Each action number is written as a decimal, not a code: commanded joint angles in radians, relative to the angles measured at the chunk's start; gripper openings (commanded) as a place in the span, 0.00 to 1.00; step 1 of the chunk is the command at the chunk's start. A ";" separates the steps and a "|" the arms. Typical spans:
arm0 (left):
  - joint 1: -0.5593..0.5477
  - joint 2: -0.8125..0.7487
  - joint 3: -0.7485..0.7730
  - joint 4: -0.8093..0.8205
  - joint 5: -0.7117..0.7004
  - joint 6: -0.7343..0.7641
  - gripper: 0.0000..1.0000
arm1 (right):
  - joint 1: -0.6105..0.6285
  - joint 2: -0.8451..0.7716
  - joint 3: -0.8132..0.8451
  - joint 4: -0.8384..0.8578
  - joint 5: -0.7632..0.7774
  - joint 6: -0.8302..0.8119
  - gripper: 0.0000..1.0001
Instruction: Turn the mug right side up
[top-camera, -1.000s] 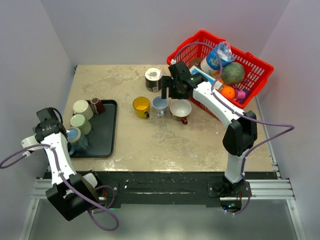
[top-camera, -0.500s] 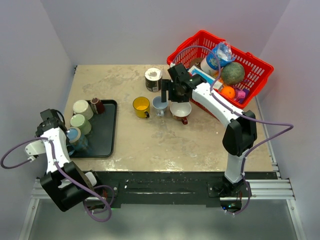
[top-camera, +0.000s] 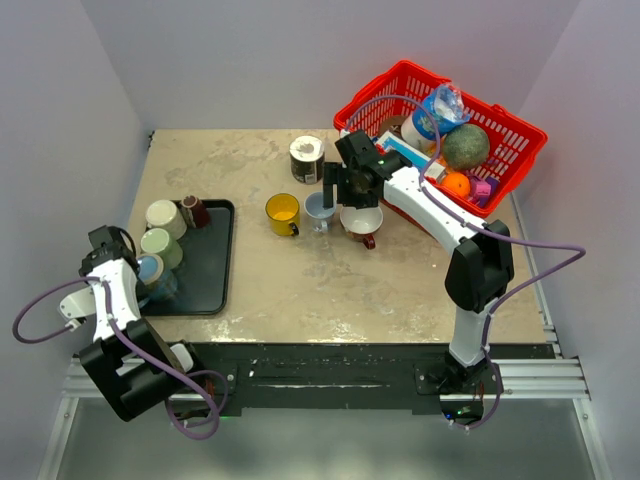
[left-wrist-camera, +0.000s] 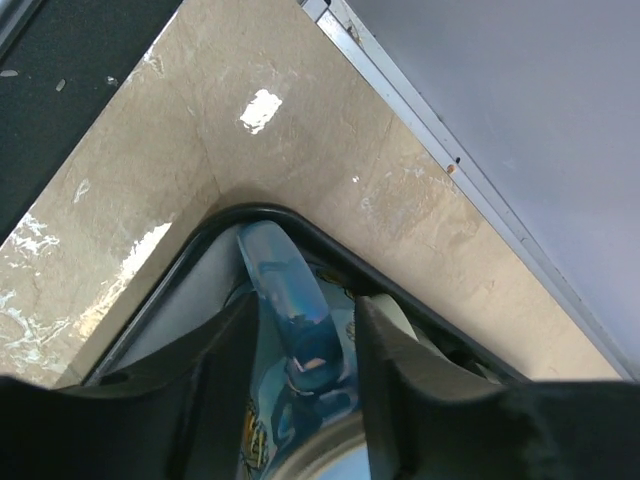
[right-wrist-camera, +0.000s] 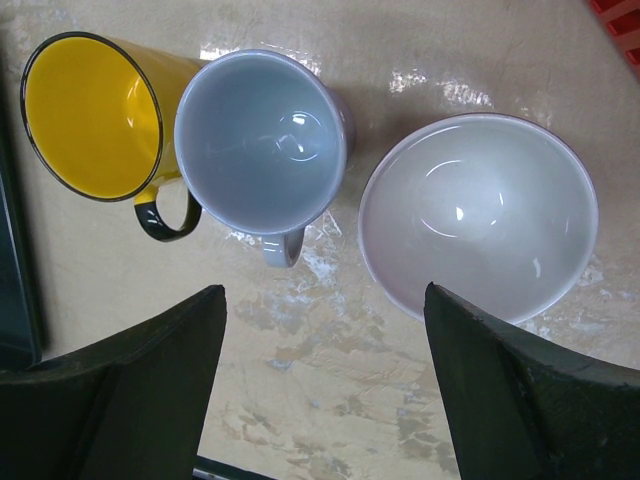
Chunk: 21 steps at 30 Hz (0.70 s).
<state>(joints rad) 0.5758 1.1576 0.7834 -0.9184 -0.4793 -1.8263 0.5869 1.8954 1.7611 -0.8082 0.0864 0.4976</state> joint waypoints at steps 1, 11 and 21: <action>0.007 0.010 -0.029 0.024 -0.007 -0.042 0.42 | -0.001 -0.025 0.005 0.010 0.007 0.009 0.82; 0.009 0.014 -0.047 0.050 0.036 -0.037 0.17 | 0.001 -0.024 -0.002 0.009 0.006 0.007 0.82; 0.009 -0.015 -0.053 0.072 0.134 -0.011 0.00 | -0.001 -0.029 -0.008 0.015 0.012 0.004 0.82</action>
<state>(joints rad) 0.5762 1.1599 0.7486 -0.8543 -0.4137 -1.8473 0.5869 1.8954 1.7573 -0.8078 0.0868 0.4973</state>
